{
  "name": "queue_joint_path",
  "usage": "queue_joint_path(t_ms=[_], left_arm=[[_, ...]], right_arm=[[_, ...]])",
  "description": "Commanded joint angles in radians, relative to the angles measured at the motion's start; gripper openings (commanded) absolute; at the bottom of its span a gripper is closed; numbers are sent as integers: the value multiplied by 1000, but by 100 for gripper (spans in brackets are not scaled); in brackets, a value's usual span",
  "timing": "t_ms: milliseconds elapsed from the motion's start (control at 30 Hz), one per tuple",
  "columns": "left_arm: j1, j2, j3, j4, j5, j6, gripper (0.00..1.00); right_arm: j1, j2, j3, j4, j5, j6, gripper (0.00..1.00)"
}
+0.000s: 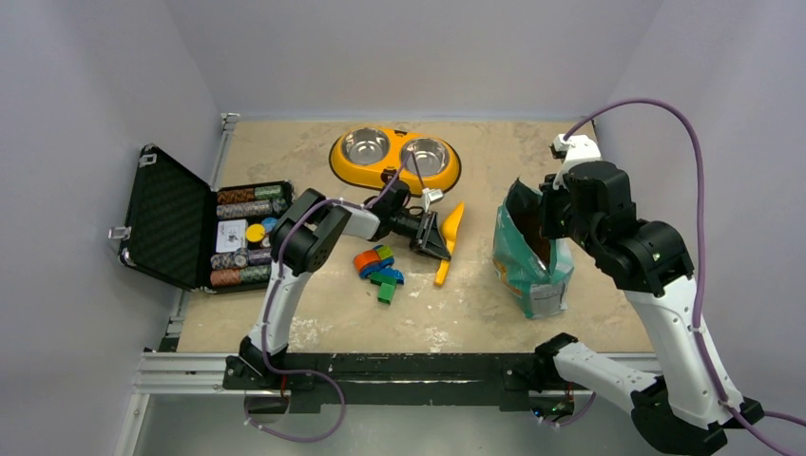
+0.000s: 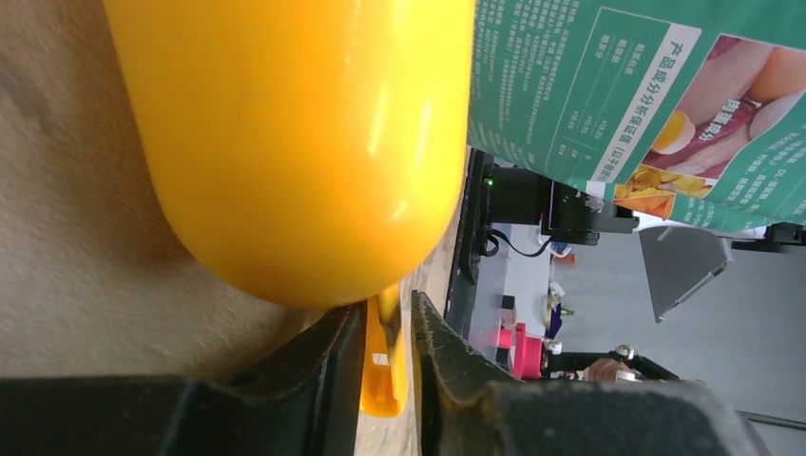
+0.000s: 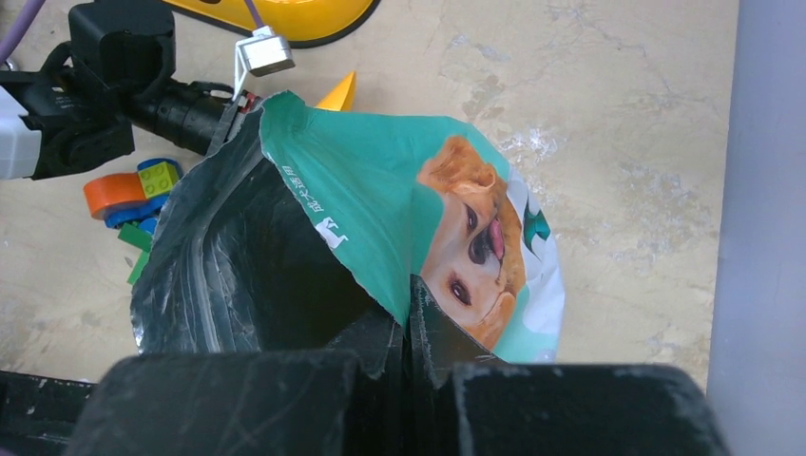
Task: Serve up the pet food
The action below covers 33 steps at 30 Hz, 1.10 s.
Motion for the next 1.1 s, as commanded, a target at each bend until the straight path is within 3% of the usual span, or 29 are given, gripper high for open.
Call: queue_joint_path(t_ms=[0, 300, 467, 533, 733, 933, 1067], left_arm=[[8, -76, -38, 72, -40, 26, 31], [19, -174, -88, 32, -114, 63, 56], [19, -245, -94, -90, -149, 139, 75], [18, -274, -80, -189, -178, 204, 78], [15, -384, -108, -381, -351, 302, 75], [-20, -447, -147, -432, -558, 331, 78], [-120, -470, -169, -414, -820, 366, 96]], right_arm=[[9, -11, -14, 5, 3, -11, 0], [12, -18, -17, 7, -5, -10, 0], [12, -25, -16, 8, -10, -8, 0], [12, -27, -16, 8, -15, -4, 0], [12, -33, -11, -4, -41, 18, 0], [13, -29, -4, -17, -89, 60, 0], [12, -22, -11, -15, -121, 85, 0]])
